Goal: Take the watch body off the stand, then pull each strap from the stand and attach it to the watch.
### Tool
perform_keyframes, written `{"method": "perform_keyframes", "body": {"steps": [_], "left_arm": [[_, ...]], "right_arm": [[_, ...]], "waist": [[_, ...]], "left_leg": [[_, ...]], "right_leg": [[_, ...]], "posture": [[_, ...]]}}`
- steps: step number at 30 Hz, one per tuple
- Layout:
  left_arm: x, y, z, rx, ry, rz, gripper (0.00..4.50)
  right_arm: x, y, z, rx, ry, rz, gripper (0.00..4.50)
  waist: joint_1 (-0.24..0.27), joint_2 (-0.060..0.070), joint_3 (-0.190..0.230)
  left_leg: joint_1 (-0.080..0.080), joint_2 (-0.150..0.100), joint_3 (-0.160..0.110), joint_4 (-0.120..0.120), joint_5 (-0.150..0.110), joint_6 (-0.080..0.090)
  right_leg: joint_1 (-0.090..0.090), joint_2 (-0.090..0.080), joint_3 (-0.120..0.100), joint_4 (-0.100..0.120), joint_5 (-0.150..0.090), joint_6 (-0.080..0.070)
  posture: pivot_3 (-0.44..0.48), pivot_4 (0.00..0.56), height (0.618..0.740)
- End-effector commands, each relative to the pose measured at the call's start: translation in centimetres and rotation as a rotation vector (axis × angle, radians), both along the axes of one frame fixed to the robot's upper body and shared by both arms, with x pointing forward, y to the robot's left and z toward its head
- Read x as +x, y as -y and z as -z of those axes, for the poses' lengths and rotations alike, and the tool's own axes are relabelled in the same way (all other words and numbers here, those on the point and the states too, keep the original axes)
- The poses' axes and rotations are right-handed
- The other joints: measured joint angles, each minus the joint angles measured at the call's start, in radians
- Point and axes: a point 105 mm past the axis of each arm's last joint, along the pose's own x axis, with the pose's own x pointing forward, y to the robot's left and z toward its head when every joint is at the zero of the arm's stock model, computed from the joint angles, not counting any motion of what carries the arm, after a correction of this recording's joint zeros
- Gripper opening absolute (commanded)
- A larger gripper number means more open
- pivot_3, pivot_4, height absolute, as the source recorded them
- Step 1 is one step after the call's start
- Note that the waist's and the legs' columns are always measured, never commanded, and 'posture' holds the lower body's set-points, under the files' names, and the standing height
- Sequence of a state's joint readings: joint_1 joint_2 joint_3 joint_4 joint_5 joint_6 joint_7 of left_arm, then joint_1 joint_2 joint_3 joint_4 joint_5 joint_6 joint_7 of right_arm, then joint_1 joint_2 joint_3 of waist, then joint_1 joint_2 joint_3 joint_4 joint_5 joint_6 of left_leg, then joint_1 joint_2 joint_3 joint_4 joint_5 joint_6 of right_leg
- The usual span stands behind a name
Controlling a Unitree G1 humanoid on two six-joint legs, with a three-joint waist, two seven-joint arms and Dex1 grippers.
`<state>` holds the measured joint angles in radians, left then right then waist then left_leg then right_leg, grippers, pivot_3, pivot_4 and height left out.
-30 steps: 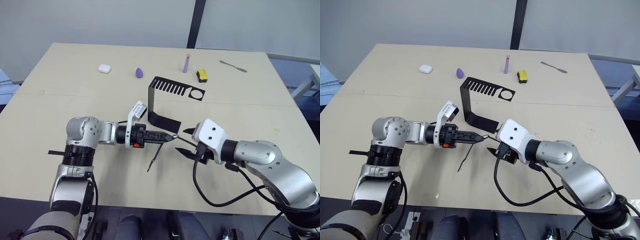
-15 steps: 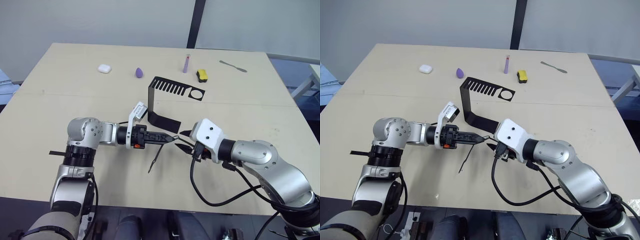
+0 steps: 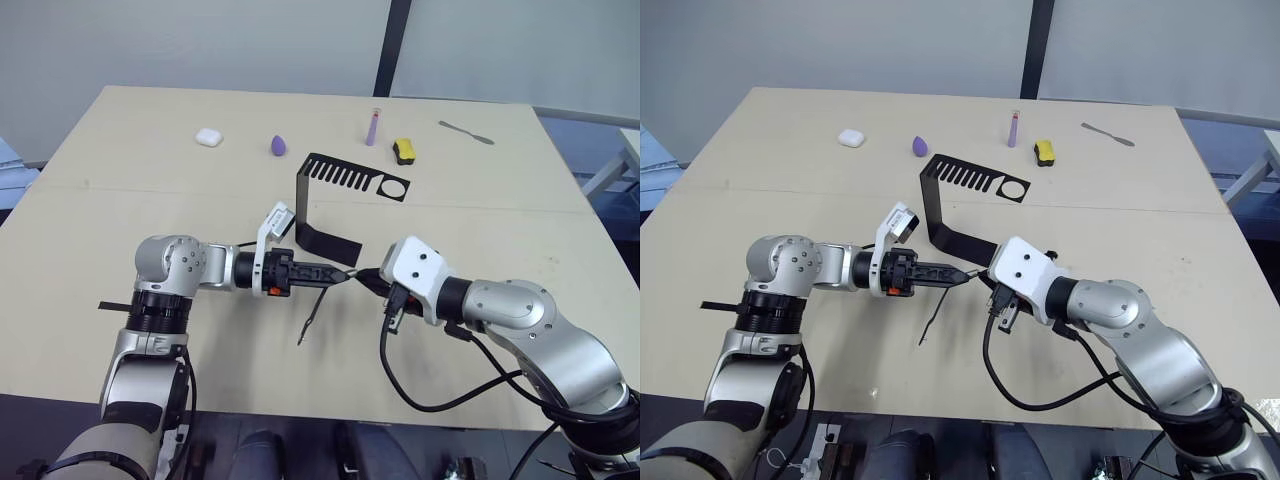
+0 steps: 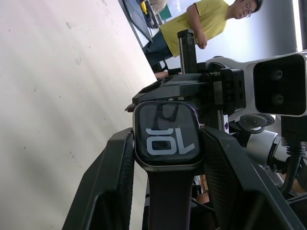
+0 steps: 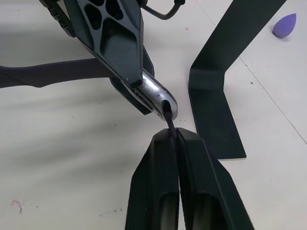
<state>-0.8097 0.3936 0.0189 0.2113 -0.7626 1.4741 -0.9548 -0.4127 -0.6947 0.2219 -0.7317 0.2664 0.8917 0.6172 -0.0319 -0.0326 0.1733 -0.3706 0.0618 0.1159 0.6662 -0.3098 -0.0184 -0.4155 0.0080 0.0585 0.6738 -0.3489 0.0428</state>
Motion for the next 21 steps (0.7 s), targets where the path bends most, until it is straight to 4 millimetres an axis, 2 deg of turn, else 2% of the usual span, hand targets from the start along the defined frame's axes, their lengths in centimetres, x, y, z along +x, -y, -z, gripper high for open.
{"method": "perform_keyframes", "body": {"steps": [1,21], "left_arm": [[-0.39,0.24,-0.60,-0.043,0.007,0.029,1.58],[-0.16,0.15,0.11,-0.023,-0.002,0.018,1.58]], "right_arm": [[0.07,-0.06,-1.32,0.013,0.073,-0.003,0.04],[-0.05,-0.03,-1.72,0.007,0.094,-0.008,0.04]], "waist": [[0.000,0.000,0.000],[0.000,0.000,0.000]], "left_leg": [[0.000,0.000,0.000,0.000,0.000,0.000],[0.000,0.000,0.000,0.000,0.000,0.000]], "right_leg": [[0.000,0.000,0.000,0.000,0.000,0.000],[0.000,0.000,0.000,0.000,0.000,0.000]], "posture": [[0.000,0.150,0.740],[0.000,0.150,0.740]]}}
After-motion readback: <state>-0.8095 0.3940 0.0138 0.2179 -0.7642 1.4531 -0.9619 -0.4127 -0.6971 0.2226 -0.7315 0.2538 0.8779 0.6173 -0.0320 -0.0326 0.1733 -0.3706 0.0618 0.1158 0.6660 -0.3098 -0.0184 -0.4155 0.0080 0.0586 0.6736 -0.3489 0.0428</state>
